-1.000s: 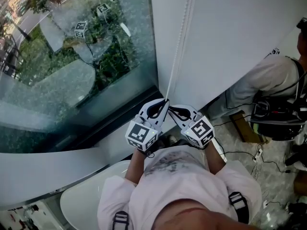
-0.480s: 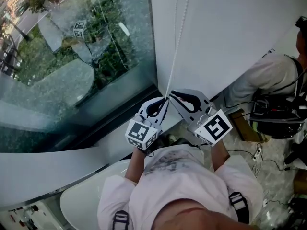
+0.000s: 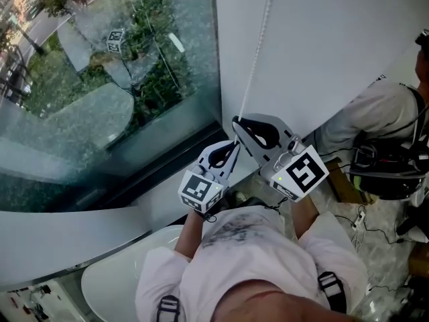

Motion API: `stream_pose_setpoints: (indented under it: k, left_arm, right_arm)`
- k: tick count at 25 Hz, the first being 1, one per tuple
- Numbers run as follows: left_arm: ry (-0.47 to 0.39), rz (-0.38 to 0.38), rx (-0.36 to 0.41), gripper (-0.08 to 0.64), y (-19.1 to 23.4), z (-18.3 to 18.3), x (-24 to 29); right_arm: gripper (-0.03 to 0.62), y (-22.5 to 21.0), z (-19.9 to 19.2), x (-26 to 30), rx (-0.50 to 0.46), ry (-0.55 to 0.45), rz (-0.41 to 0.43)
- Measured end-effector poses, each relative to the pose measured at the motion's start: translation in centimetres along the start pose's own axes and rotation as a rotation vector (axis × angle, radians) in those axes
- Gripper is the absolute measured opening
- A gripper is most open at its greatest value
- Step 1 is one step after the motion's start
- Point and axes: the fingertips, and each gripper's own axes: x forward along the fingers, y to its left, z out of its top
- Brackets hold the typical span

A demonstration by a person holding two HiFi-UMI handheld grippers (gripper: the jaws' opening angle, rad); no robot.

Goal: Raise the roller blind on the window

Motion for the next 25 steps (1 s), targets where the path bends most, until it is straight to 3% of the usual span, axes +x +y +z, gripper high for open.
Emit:
stream_pose_setpoints:
  k: [15, 25]
  left_arm:
    - [0.106, 0.012, -0.06, 0.008, 1.0, -6.1, 0.5]
    - [0.144, 0.017, -0.091, 0.008, 1.4, -8.0, 0.8]
  right_arm:
    - [0.061, -0.2, -6.1, 0.0, 0.041, 0.072, -0.024]
    - [0.061, -0.4, -8.0, 0.0, 0.057, 0.117, -0.031]
